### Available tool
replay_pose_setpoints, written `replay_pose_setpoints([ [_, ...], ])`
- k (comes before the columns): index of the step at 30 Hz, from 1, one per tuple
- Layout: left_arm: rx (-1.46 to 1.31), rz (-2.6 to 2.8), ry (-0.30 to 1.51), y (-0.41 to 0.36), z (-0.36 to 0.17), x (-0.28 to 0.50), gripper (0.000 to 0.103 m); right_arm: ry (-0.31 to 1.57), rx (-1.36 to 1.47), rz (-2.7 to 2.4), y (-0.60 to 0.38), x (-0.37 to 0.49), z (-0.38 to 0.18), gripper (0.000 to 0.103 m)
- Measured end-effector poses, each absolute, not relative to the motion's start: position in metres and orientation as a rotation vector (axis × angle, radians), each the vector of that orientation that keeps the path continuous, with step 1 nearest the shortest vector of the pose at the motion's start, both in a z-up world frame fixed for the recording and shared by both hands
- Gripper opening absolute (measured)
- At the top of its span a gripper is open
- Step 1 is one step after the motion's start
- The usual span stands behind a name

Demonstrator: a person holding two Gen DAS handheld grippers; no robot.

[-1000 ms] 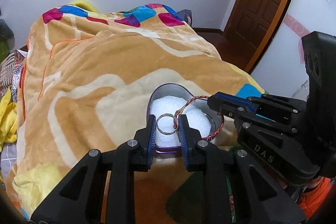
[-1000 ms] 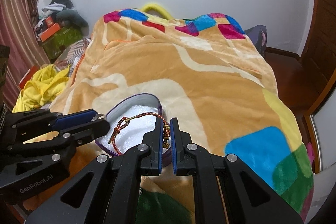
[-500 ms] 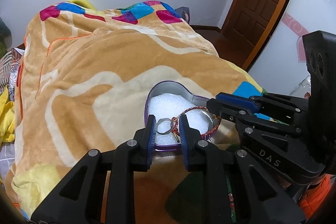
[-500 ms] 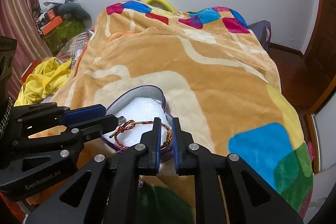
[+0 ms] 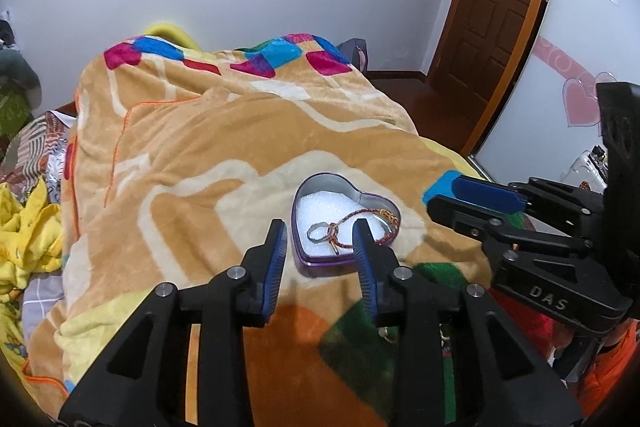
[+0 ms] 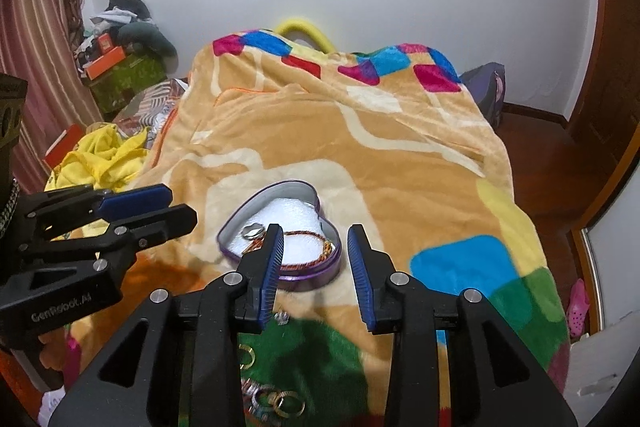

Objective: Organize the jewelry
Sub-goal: 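Open both tools to release the jewelry into the tin, then withdraw, then grasp a red charm with the right tool while the left tool grasps a small silver charm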

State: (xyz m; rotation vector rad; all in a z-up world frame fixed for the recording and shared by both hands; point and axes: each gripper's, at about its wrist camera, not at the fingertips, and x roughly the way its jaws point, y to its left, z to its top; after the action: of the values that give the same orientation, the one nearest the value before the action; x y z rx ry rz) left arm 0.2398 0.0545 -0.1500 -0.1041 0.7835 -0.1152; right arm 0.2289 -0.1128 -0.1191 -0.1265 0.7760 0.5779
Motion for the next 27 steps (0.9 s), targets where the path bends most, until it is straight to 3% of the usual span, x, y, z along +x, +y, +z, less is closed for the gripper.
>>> replay_pose_setpoints([
  [13, -0.104, -0.119, 0.805, 0.043, -0.144, 0.193, 0.033, 0.726, -0.151, 0.545, -0.133, 0.184, -0.102, 0.031],
  [27, -0.092, -0.175, 0.955, 0.017, -0.197, 0.165, 0.033, 0.817, -0.137, 0.526, -0.157, 0.158, -0.138, 0.031],
])
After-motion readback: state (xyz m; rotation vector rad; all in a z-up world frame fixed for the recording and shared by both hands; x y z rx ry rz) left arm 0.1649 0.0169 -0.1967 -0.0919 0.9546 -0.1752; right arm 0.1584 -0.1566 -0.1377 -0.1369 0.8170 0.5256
